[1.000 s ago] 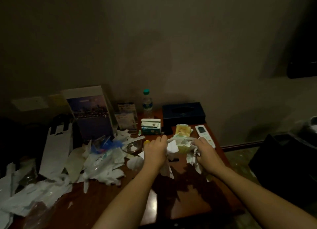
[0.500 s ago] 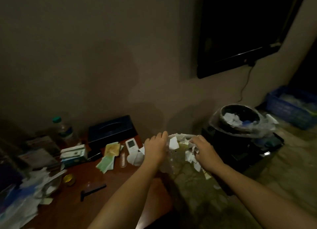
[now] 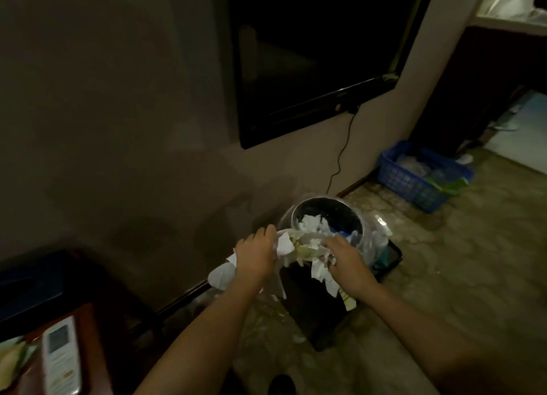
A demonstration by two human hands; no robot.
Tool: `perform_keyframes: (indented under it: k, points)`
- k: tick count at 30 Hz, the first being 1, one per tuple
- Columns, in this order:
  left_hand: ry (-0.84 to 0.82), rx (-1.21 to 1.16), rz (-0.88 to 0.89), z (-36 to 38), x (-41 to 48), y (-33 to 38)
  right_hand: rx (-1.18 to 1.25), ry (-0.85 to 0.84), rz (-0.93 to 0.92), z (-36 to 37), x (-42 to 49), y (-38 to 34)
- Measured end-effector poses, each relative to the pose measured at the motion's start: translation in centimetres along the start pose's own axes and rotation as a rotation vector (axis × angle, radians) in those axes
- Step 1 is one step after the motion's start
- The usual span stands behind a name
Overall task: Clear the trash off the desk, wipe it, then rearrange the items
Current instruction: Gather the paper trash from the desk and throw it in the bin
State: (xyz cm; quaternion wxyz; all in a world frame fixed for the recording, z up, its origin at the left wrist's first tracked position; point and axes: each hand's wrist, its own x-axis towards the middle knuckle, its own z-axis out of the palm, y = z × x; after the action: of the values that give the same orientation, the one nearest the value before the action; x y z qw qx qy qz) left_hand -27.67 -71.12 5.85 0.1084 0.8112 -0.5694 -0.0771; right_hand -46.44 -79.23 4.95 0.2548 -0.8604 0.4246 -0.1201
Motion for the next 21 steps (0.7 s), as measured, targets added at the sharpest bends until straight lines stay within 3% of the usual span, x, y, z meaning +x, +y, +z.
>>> perform_keyframes:
  k: [10, 21]
  points:
    - [-0.013, 0.078, 0.019, 2.5, 14.5, 9.4, -0.033, -0.018, 0.036, -6.8, 10.0, 12.8]
    - [-0.010, 0.116, -0.497, 6.1, 16.4, 11.5, 0.005, -0.349, -0.297, -5.7, 20.8, 18.9]
